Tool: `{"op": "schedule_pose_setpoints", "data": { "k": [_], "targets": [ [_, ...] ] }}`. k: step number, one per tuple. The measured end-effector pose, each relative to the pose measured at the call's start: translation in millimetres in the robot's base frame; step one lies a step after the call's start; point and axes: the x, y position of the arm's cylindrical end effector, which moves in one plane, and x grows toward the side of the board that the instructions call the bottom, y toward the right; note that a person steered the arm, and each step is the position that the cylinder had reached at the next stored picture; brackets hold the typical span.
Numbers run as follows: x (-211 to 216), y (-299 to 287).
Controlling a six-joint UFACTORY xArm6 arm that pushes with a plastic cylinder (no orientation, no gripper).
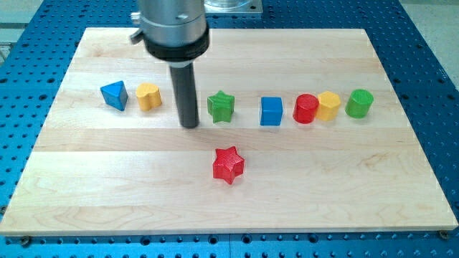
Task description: Push the green star into the cube
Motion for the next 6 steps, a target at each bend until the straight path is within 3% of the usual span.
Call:
{"op": "schedule_pose_setpoints", "data": {
  "k": [2,3,4,6],
  "targets": [
    [-12.4,18.2],
    [9.4,19.5],
    [-27.4,19.5],
    [-56.5,99.4]
  ]
}}
